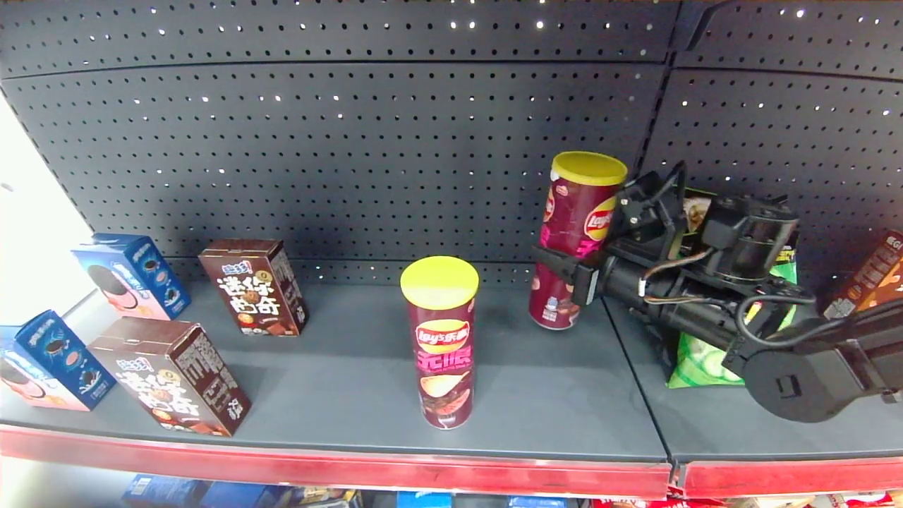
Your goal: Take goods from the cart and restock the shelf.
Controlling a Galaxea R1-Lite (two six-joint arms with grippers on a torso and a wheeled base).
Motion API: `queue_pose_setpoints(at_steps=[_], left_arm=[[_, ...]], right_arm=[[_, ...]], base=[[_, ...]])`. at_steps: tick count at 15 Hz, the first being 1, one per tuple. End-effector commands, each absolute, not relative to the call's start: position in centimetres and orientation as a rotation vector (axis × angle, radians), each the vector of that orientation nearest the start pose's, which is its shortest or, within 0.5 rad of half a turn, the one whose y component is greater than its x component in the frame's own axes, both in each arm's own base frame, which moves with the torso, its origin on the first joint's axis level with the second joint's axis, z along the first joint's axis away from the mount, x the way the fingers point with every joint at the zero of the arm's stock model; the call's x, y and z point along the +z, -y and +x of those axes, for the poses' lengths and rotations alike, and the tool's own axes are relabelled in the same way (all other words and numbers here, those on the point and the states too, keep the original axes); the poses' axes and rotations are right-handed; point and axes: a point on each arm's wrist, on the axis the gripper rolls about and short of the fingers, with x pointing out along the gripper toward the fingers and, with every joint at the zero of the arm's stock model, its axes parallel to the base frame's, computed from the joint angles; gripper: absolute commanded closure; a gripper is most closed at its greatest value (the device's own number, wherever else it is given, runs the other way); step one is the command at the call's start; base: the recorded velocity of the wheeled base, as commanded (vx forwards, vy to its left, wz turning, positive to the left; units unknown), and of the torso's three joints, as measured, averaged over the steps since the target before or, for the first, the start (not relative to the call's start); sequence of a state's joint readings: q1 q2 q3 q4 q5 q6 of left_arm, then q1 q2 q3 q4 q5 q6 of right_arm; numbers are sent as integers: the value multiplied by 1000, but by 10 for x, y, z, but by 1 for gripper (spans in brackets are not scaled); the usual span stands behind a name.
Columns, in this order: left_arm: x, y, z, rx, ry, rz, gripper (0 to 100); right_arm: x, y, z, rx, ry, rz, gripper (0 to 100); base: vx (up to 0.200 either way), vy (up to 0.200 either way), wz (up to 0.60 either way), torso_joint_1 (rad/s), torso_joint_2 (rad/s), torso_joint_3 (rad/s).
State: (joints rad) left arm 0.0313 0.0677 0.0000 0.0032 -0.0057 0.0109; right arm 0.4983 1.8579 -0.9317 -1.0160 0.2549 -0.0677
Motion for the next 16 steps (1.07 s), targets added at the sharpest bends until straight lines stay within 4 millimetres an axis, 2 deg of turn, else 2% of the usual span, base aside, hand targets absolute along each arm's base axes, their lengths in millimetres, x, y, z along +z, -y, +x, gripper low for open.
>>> queue_pose_setpoints(at_steps=[1, 7, 12, 16], left_arm=[[77, 1, -18, 26, -72, 9, 0], [77, 1, -18, 26, -72, 9, 0], [77, 1, -18, 26, -72, 9, 0], [77, 1, -18, 26, -72, 9, 0]], right_arm=[[195, -202, 324, 793, 105, -49, 100], [197, -229, 354, 808, 105, -50, 100], [186, -246, 366, 826, 104, -57, 100], [181, -252, 375, 825, 117, -69, 100]], base=[[0, 0, 0, 0, 0, 0], [0, 0, 0, 0, 0, 0], [0, 0, 0, 0, 0, 0], [0, 0, 0, 0, 0, 0]])
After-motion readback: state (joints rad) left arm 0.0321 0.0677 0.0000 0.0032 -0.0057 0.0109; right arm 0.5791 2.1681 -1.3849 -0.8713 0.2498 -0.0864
